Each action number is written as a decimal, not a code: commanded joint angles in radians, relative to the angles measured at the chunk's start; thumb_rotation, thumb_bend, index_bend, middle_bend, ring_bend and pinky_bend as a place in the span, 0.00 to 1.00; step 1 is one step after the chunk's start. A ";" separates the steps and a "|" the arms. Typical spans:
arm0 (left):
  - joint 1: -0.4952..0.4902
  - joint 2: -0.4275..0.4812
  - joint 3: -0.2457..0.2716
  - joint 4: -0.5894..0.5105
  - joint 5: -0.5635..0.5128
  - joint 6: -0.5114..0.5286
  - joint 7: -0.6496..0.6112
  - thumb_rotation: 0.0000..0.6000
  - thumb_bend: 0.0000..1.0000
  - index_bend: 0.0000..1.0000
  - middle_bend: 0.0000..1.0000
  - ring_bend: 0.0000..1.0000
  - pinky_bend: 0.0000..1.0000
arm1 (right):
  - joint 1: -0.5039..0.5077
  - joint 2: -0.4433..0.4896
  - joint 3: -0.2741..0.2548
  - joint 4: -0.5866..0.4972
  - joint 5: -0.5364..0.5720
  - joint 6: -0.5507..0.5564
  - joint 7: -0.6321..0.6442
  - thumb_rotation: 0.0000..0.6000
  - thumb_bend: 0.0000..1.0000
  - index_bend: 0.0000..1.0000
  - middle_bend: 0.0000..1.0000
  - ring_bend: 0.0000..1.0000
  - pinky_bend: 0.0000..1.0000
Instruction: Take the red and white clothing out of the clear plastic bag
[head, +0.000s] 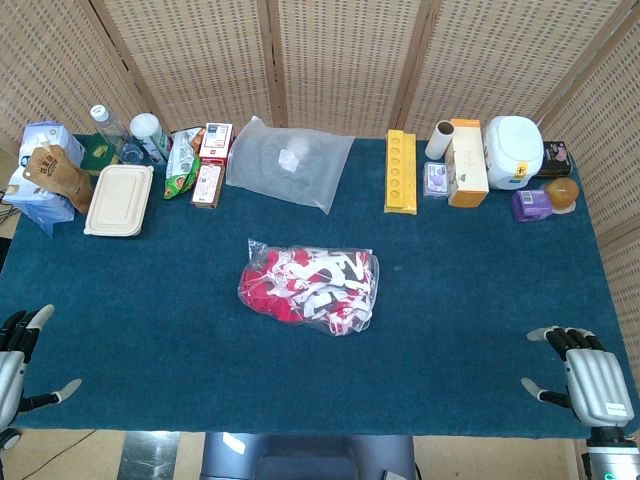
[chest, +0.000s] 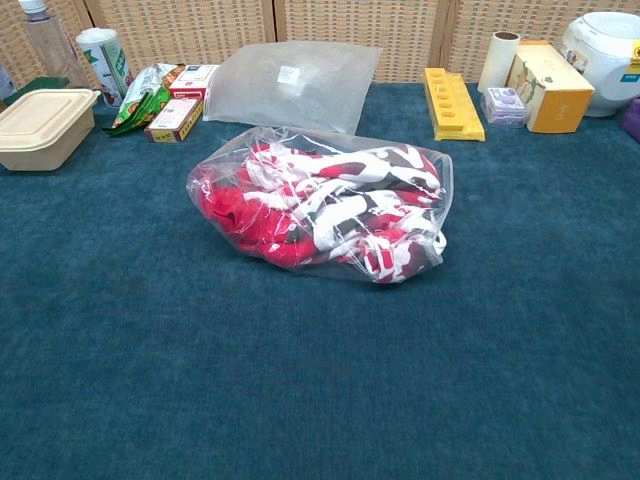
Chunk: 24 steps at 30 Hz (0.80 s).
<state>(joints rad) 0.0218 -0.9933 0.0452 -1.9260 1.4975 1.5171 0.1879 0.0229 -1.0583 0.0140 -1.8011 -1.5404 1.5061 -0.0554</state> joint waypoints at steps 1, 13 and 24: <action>-0.003 -0.004 -0.001 0.000 -0.008 -0.009 0.002 1.00 0.10 0.07 0.12 0.06 0.19 | 0.007 -0.001 0.006 -0.003 0.004 -0.007 0.001 1.00 0.06 0.36 0.38 0.33 0.24; -0.042 0.021 -0.019 -0.022 0.007 -0.049 0.018 1.00 0.10 0.07 0.12 0.06 0.19 | 0.006 -0.006 0.012 0.006 0.008 -0.005 0.016 1.00 0.06 0.36 0.38 0.33 0.24; -0.240 0.068 -0.098 -0.113 -0.006 -0.278 0.074 1.00 0.10 0.07 0.12 0.06 0.19 | -0.008 -0.010 0.008 0.018 -0.002 0.016 0.033 1.00 0.06 0.36 0.38 0.33 0.24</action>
<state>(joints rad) -0.1758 -0.9344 -0.0288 -2.0124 1.5034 1.2837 0.2404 0.0157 -1.0680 0.0219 -1.7830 -1.5425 1.5221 -0.0226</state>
